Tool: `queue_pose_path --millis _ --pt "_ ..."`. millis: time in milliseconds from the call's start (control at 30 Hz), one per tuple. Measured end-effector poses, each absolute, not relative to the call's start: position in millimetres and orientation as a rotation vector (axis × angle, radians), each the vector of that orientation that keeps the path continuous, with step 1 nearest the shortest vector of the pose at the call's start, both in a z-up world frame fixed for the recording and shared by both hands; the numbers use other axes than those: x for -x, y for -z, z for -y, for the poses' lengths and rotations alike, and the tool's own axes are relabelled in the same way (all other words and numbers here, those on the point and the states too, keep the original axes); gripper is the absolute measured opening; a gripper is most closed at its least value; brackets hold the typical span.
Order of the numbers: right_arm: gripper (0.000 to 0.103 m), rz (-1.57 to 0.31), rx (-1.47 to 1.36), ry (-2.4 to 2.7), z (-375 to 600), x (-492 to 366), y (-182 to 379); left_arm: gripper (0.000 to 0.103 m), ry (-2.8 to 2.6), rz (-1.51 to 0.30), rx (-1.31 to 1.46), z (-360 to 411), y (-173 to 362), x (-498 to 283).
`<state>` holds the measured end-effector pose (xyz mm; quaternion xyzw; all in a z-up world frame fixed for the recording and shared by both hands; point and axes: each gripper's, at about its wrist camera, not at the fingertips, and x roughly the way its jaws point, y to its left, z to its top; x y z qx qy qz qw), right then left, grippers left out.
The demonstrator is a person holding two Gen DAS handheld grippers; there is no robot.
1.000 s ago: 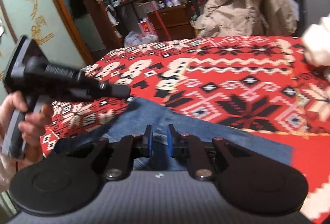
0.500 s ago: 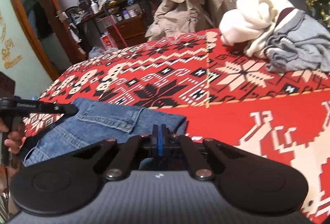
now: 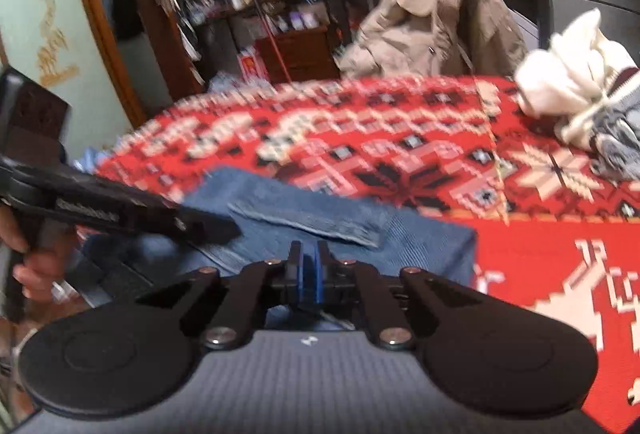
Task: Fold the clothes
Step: 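Lower the folded shorts onto the blanket and release with both grippers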
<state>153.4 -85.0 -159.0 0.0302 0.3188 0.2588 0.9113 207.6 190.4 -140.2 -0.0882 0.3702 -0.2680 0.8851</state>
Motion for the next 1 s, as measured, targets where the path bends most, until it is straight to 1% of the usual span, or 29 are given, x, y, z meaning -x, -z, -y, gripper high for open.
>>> queue_pose_path --millis 133,300,333,367,467,567,633,700,800,833,900,1000 --pt "0.000 -0.643 -0.031 -0.525 95 -141 166 0.003 0.562 -0.766 0.255 -211 141 -199" --pt "0.000 -0.644 -0.017 -0.481 109 -129 161 0.002 0.558 -0.760 0.273 -224 125 -182" --pt "0.000 -0.639 -0.024 -0.502 105 -127 157 0.002 0.569 -0.752 0.274 -224 121 -178" --pt "0.003 -0.634 -0.031 -0.522 101 -125 154 0.002 0.586 -0.747 0.278 -220 120 -176" --pt "0.003 -0.618 -0.054 -0.582 90 -119 143 0.002 0.651 -0.743 0.282 -205 117 -170" --pt "0.004 -0.607 -0.037 -0.640 67 -115 138 0.001 0.654 -0.751 0.212 -184 123 -169" --pt "0.004 -0.620 0.019 -0.633 47 -115 145 0.007 0.623 -0.766 0.158 -178 134 -169" --pt "0.004 -0.635 0.043 -0.621 42 -116 156 0.003 0.635 -0.755 0.175 -186 143 -165" --pt "0.002 -0.644 0.002 -0.611 59 -113 161 0.003 0.626 -0.770 0.213 -202 147 -158" --pt "0.000 -0.642 0.023 -0.586 64 -110 161 0.003 0.624 -0.771 0.222 -207 148 -155" --pt "0.000 -0.641 0.042 -0.545 76 -106 162 0.003 0.620 -0.774 0.240 -216 150 -149" --pt "0.000 -0.666 -0.061 -0.545 99 -103 160 0.003 0.594 -0.776 0.274 -227 147 -144"
